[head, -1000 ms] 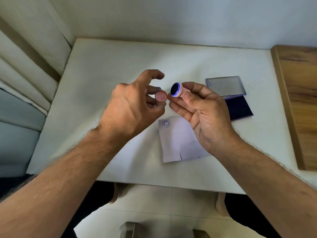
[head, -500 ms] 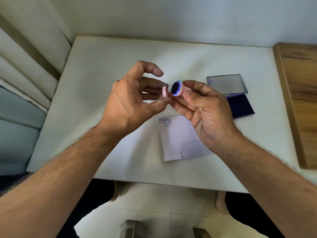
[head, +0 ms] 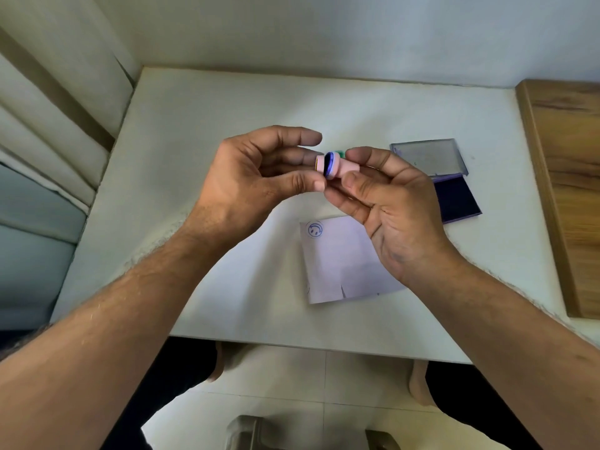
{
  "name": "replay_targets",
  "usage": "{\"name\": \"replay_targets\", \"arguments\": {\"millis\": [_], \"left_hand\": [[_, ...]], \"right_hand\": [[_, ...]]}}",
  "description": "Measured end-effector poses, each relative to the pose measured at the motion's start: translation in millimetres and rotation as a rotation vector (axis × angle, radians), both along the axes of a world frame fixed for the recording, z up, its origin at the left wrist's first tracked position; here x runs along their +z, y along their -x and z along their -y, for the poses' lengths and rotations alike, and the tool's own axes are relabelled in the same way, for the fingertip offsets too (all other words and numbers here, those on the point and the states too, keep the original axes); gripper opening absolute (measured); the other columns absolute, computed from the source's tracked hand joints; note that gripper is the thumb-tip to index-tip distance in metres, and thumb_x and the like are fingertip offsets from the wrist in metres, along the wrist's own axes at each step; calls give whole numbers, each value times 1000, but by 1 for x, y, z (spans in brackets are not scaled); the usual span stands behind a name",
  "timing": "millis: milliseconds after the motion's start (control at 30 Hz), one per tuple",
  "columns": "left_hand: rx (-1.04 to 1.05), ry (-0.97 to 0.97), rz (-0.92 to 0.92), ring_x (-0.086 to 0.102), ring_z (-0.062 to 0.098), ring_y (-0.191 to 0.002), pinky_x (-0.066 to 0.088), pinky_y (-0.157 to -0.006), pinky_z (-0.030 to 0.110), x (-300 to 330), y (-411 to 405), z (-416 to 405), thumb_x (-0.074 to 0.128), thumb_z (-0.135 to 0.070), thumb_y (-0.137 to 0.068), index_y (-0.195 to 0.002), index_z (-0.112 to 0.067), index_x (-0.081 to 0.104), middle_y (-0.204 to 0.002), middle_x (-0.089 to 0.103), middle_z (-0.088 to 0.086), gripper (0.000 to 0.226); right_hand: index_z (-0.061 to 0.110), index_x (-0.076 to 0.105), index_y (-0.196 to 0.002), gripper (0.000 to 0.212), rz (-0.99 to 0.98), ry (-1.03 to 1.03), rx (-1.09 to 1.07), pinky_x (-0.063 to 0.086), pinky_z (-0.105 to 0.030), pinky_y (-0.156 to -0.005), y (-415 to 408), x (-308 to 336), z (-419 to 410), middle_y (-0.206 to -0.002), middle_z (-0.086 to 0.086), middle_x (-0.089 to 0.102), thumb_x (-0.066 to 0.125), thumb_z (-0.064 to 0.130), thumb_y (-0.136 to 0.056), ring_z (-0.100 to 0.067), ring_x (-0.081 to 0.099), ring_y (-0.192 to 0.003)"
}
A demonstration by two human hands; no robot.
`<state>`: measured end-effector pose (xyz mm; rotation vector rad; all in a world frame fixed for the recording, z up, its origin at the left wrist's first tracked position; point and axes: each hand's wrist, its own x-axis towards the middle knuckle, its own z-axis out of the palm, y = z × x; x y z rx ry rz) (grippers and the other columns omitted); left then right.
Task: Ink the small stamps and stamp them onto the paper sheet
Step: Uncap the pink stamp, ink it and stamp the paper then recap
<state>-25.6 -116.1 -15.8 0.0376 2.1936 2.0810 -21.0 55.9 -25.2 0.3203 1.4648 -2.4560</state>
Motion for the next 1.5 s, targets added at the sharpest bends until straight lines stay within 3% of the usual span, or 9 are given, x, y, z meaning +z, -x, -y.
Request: {"name": "replay_targets", "arguments": {"millis": [367,633,900,1133,1267,1500], "left_hand": [[-22,-11,10,74,17,-85,57,-82,28,-2,2,3,77,-9,-65,-98,-13,71,-84,78,-2,34],[-30,16,30,74,16,-83,57,-76,25,-3,3,5,73,4,-76,-97,-14,71,-82,78,-2,27],[-23,-5,27,73,11,-76,57,-71,22,1,4,6,70,10,-77,-94,-11,72,-78,77,-3,27],[-32,-22,15,73,12,-78,56,-72,21,1,3,6,73,8,-73,-93,-10,71,-78,77,-3,27],[-28,-22,-14,73,14,-79,57,-75,24,0,2,4,77,0,-65,-92,-9,71,-79,77,-2,29],[-49,13,-69,74,15,-82,57,-78,26,1,-2,-1,79,-2,-63,-93,-9,71,-84,77,-4,32]], "right_hand": [[15,66,-89,30,-259,-301,47,58,-34,-81,-2,-3,-2,-91,-3,77,64,-14,-79,-22,74,-92],[14,69,-97,22,-474,-688,-3,54,-19,-78,-6,-6,-3,-91,7,75,75,1,-80,-3,73,-84],[11,70,-94,20,-440,-628,-13,60,-37,-78,-3,-6,-6,-87,0,77,80,8,-76,-12,75,-79],[11,72,-84,24,-232,-382,27,59,-28,-61,0,4,-5,-71,-3,76,76,29,-68,-23,75,-69],[8,71,-85,17,-193,-442,68,59,-31,-55,1,1,-4,-66,-7,74,70,25,-84,-26,74,-62],[3,67,-87,42,-240,-645,131,50,-30,-39,-2,-2,-3,-56,-14,65,51,40,-97,-26,63,-42]]}}
